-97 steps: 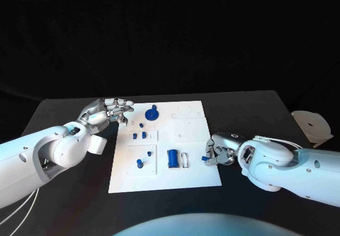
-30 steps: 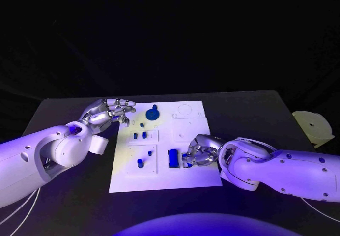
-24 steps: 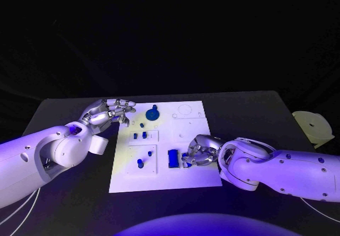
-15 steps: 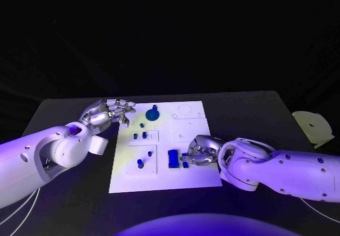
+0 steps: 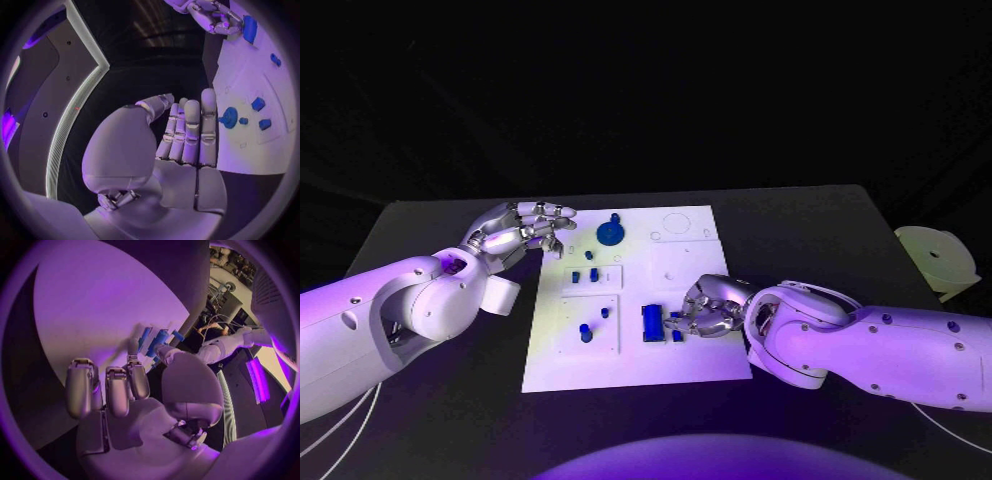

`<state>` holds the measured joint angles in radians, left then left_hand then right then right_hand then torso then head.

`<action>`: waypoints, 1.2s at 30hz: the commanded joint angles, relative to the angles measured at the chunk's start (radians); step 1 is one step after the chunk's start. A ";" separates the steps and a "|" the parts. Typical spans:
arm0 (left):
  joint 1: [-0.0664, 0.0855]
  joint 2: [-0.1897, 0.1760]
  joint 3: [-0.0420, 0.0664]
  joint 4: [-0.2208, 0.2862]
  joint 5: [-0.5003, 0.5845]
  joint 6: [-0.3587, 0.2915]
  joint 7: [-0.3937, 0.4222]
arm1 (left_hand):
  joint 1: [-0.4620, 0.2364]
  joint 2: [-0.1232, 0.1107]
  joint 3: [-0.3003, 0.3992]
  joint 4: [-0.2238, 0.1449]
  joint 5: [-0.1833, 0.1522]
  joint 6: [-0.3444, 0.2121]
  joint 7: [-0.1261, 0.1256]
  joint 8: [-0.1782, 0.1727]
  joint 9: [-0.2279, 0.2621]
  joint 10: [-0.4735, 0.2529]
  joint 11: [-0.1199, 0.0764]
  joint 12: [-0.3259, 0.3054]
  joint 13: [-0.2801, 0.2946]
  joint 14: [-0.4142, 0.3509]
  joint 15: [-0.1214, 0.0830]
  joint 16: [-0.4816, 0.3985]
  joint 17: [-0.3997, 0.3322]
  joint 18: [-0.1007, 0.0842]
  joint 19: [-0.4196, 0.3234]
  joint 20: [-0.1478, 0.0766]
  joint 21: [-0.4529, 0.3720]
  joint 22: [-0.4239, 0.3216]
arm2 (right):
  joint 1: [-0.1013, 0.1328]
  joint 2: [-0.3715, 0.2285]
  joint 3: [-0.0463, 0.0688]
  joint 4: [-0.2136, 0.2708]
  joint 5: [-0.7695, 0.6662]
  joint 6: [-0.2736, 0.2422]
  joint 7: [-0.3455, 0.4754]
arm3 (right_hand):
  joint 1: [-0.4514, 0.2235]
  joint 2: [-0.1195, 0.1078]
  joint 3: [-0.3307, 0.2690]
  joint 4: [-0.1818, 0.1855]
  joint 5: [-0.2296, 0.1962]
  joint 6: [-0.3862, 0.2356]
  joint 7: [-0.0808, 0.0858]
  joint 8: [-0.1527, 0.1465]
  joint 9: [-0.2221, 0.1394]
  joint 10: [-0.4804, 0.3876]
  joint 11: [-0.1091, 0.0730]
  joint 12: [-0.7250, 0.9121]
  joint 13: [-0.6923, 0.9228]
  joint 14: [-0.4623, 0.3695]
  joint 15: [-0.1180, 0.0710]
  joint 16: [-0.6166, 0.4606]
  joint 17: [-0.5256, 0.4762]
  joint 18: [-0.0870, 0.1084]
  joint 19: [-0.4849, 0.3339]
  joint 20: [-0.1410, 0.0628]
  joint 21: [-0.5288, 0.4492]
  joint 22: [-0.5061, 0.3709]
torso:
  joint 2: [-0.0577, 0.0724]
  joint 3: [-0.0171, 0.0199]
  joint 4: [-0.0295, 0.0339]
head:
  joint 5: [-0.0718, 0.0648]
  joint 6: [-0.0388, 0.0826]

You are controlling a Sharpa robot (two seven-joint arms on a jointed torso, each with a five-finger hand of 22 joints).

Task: Assemble the parts on the task board

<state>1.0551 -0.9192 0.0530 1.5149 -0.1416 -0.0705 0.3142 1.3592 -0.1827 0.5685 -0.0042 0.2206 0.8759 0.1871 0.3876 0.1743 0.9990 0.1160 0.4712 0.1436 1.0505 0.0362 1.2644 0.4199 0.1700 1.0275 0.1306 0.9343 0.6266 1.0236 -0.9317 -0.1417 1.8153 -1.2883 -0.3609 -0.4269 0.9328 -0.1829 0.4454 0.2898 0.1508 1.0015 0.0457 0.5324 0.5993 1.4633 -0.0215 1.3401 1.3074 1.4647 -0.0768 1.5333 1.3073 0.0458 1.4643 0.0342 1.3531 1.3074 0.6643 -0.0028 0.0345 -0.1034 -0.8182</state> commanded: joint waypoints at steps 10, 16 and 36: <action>0.000 -0.001 0.000 0.003 -0.010 0.018 0.000 | -0.006 0.007 0.004 0.004 0.006 -0.008 0.002 0.005 0.001 -0.007 -0.001 0.006 0.001 -0.006 0.004 -0.005 0.000 0.015 0.006 0.000 0.001 0.000 | -0.002 -0.030 0.000 0.024 -0.008 0.015 0.043 | 0.103 0.001 -0.046 -0.035 -0.034 0.005 0.001 -0.005 -0.001 0.008 -0.003 0.002 0.100 0.086 -0.007 0.001 0.164 -0.003 0.031 -0.008 0.003 0.207 | 0.000 0.0014 -0.0013 | 0.004 0.001; 0.000 -0.001 0.000 0.003 -0.011 0.018 0.000 | -0.006 0.007 0.004 0.004 0.006 -0.008 0.002 0.005 0.001 -0.007 -0.001 0.006 0.001 -0.006 0.004 -0.005 0.000 0.015 0.006 0.000 0.001 0.000 | -0.004 -0.033 0.000 0.023 -0.008 0.032 0.050 | 0.131 0.001 -0.063 -0.039 -0.058 0.005 0.002 -0.007 -0.003 0.008 -0.003 0.002 0.101 0.087 -0.007 0.002 0.166 -0.004 0.032 -0.007 0.005 0.207 | 0.000 0.0006 -0.0010 | 0.002 0.001; 0.000 -0.001 0.000 0.003 -0.012 0.019 -0.001 | -0.006 0.007 0.004 0.004 0.006 -0.008 0.002 0.005 0.001 -0.007 -0.001 0.006 0.001 -0.006 0.004 -0.005 0.000 0.015 0.006 0.000 0.001 0.000 | -0.012 0.001 0.000 -0.027 -0.052 0.033 0.029 | 0.220 0.028 -0.068 -0.066 -0.097 0.009 -0.003 -0.011 -0.008 0.013 -0.007 0.008 0.108 0.087 -0.010 0.003 0.170 -0.004 0.034 -0.009 0.008 0.208 | 0.000 -0.0002 -0.0012 | -0.002 0.002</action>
<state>1.0551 -0.9214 0.0530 1.5151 -0.1508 -0.0679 0.3097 1.3592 -0.1827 0.5685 -0.0042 0.2206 0.8759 0.1871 0.3875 0.1749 0.9991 0.1160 0.4712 0.1433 1.0504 0.0362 1.2644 0.4199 0.1700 1.0275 0.1306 0.9343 0.6265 1.0139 -0.9312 -0.1402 1.7903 -1.3135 -0.3478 -0.3939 1.1452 -0.1555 0.3771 0.2287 0.0571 1.0049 0.0422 0.5240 0.5913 1.4633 -0.0215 1.3442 1.3073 1.4686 -0.0807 1.5333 1.3078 0.0458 1.4679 0.0306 1.3574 1.3079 0.6650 -0.0028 0.0347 -0.1055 -0.8168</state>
